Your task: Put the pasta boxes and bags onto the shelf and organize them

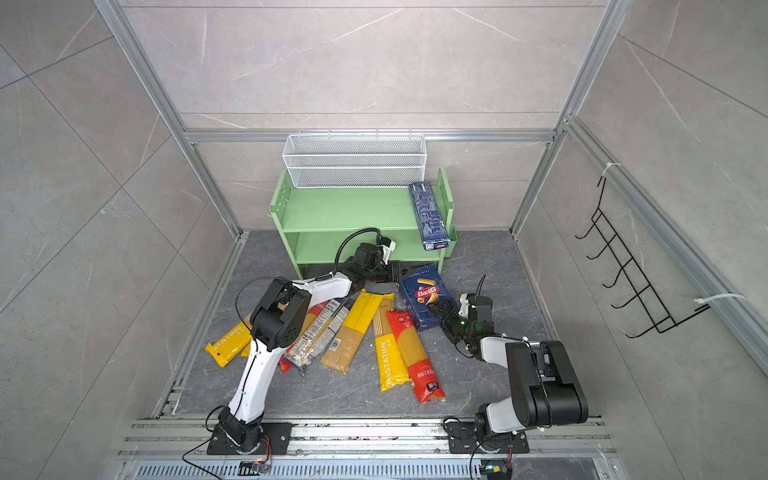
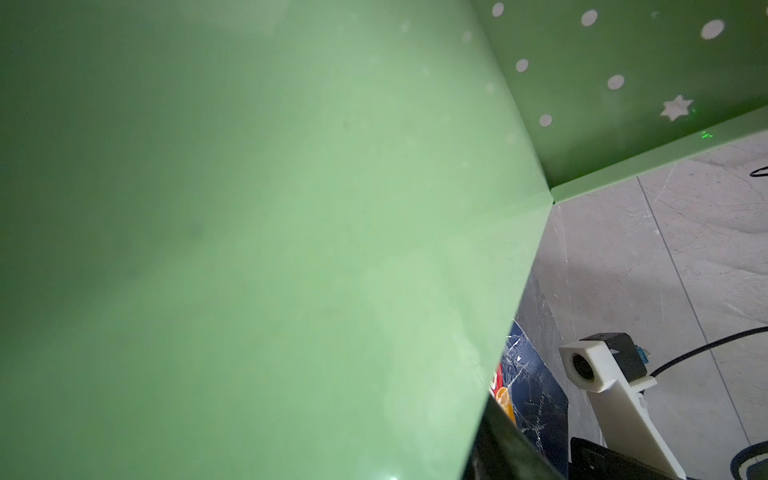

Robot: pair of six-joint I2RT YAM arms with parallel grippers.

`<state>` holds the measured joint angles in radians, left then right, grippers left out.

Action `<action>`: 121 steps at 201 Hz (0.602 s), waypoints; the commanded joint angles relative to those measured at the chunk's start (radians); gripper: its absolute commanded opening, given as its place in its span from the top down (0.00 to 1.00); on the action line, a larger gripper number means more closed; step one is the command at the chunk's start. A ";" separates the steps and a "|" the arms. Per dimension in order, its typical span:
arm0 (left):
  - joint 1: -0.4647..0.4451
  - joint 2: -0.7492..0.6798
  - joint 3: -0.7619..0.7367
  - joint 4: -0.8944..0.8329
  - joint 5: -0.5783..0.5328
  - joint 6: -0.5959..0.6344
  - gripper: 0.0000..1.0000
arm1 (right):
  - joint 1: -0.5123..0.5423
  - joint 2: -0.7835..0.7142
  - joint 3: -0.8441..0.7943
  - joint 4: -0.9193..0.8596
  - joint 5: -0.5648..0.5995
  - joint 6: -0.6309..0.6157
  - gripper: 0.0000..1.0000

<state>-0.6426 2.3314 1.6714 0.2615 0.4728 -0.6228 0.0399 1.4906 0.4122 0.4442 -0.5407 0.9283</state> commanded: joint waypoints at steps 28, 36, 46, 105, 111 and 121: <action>-0.059 0.071 0.019 -0.125 0.118 -0.028 0.47 | 0.011 0.101 -0.044 -0.108 0.000 -0.007 0.01; -0.064 0.071 0.016 -0.130 0.119 -0.026 0.47 | 0.013 0.103 -0.044 -0.106 -0.007 -0.008 0.01; -0.072 0.068 0.008 -0.130 0.122 -0.025 0.47 | 0.014 0.100 -0.048 -0.102 -0.010 -0.009 0.01; -0.115 0.043 -0.044 -0.131 0.130 -0.021 0.49 | 0.013 0.013 -0.091 -0.121 -0.006 -0.011 0.01; -0.119 0.041 -0.048 -0.131 0.131 -0.022 0.49 | 0.013 -0.002 -0.093 -0.131 -0.005 -0.014 0.01; -0.125 0.043 -0.049 -0.131 0.138 -0.021 0.50 | 0.013 -0.030 -0.100 -0.148 -0.001 -0.016 0.01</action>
<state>-0.6693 2.3421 1.6695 0.2657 0.4648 -0.6014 0.0372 1.4651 0.3717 0.4995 -0.5632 0.9241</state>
